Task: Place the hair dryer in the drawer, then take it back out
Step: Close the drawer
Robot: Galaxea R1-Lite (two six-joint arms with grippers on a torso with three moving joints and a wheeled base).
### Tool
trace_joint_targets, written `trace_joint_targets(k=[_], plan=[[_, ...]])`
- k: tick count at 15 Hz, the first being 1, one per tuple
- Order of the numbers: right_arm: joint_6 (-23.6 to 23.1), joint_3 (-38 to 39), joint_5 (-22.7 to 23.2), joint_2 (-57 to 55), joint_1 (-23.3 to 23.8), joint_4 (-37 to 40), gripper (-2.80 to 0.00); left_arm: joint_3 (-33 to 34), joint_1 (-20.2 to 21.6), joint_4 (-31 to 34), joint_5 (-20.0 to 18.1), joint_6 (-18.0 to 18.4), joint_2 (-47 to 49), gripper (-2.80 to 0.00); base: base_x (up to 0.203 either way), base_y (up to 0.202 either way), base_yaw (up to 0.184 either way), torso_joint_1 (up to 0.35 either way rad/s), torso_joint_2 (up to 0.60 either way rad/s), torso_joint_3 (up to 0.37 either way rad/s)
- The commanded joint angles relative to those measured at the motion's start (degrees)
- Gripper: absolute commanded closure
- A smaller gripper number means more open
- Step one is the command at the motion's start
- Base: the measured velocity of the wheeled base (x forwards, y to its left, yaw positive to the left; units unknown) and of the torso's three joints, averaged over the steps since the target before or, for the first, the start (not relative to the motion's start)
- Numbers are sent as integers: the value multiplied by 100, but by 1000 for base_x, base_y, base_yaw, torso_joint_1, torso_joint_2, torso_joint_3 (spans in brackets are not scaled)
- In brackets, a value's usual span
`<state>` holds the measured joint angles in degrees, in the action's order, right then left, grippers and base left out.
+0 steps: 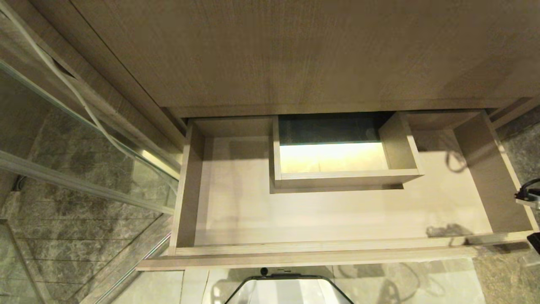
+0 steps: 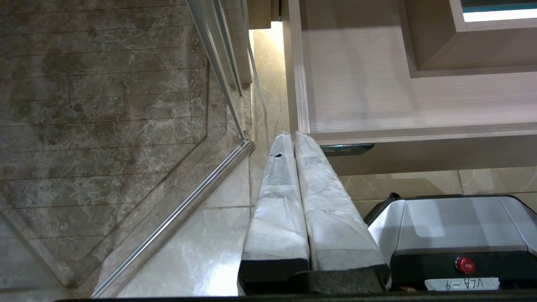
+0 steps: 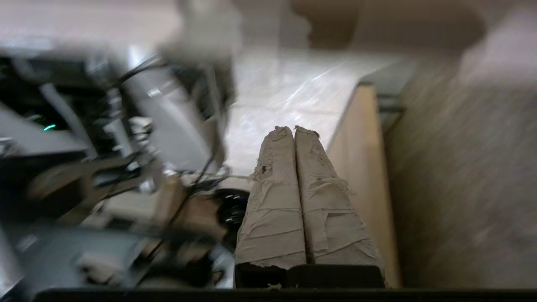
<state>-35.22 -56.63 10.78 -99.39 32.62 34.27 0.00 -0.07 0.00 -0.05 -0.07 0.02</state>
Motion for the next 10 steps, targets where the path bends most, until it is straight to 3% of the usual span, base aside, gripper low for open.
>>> trace_joint_targets(k=[1, 4, 10], plan=[[-12, -512, -100, -1020, -164, -278, 0, 0, -1, 0, -4, -1, -2, 0, 0, 0, 0, 0, 0, 0], [97, -850, -262, -1398, -222, -773, 0, 9, -1, 0, 3, -1, -2, 0, 0, 0, 0, 0, 0, 0], [127, -1054, -252, -1121, -220, -956, 0, 6, -1, 3, 5, -1, -2, 0, 0, 0, 0, 0, 0, 0]])
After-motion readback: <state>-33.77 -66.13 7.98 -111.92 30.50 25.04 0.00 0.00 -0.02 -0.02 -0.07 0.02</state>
